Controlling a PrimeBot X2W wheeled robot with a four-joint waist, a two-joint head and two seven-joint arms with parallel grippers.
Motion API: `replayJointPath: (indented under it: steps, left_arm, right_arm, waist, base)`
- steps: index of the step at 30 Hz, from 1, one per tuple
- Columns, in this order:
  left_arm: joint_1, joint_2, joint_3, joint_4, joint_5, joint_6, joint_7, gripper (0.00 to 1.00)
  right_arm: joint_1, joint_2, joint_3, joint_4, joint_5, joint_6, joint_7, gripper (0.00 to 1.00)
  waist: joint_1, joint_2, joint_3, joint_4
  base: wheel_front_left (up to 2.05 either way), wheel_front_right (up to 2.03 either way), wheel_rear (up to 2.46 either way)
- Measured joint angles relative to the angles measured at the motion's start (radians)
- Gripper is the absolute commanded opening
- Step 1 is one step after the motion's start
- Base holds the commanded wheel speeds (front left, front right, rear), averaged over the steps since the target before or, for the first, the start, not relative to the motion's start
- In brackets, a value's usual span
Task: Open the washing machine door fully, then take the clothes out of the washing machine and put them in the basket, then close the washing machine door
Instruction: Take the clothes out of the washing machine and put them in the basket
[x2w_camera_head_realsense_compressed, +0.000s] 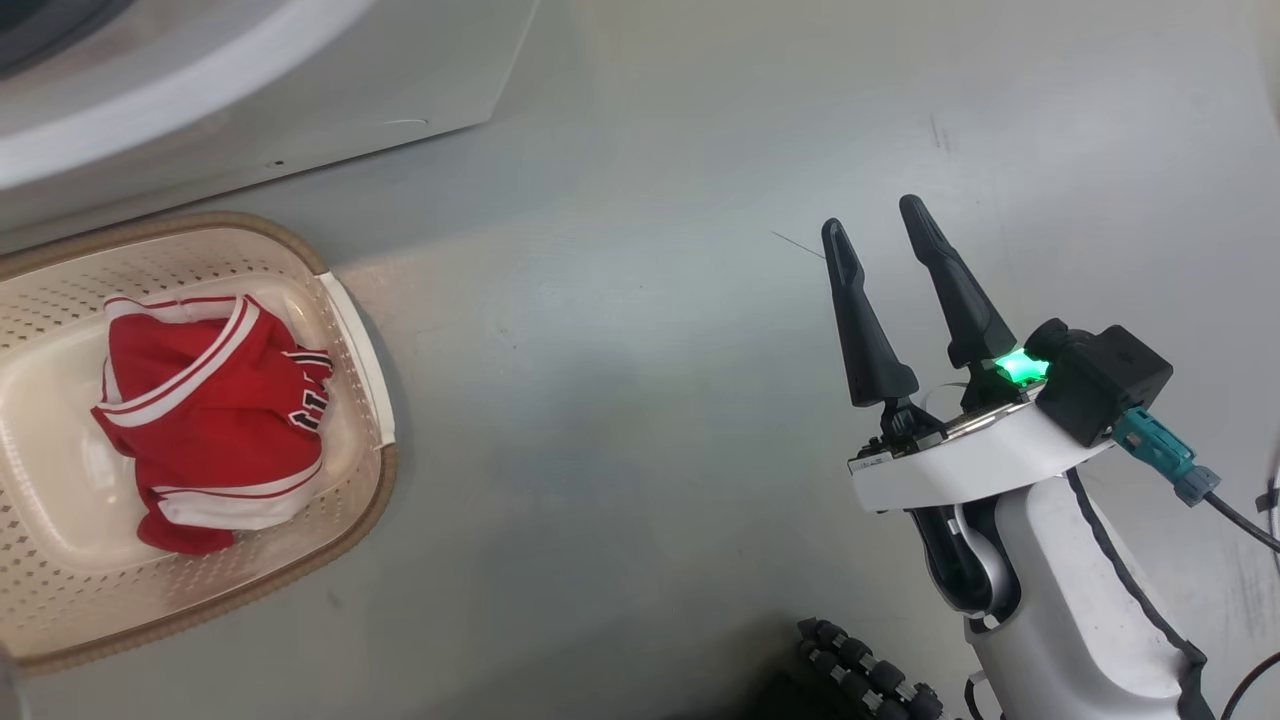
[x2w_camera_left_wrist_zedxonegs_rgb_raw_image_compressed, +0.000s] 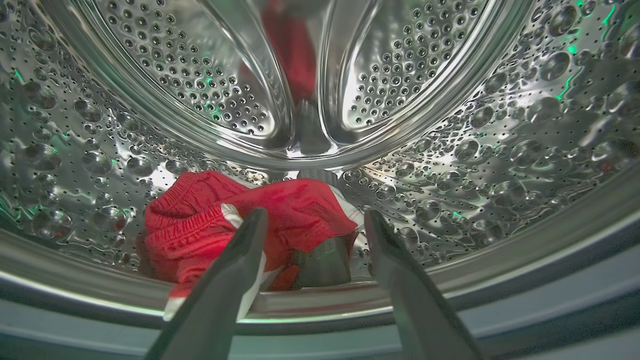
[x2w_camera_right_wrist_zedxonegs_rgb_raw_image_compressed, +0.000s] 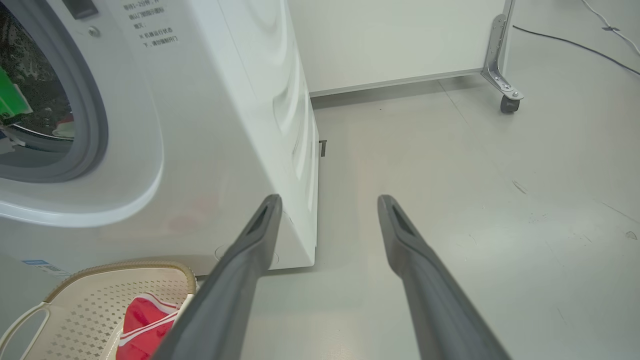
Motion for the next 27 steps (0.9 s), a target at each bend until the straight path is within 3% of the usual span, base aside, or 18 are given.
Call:
replayJointPath:
  steps: [15, 27]
  left_arm:
    - [-0.122, 0.125, -0.023, 0.105, 0.087, 0.007, 0.159, 1.0]
    - [-0.166, 0.179, -0.066, 0.182, 0.141, 0.007, 0.332, 1.0]
  right_arm:
    - [-0.021, 0.002, 0.04, 0.015, 0.039, -0.009, 0.0, 1.0]
    - [-0.023, 0.002, 0.053, 0.023, 0.051, -0.016, 0.0, 1.0]
  waist:
    - [0.0, 0.0, 0.028, -0.046]
    - [-0.0001, 0.0, 0.029, -0.06]
  base:
    - [0.0, 0.0, 0.0]
    - [0.0, 0.0, 0.0]
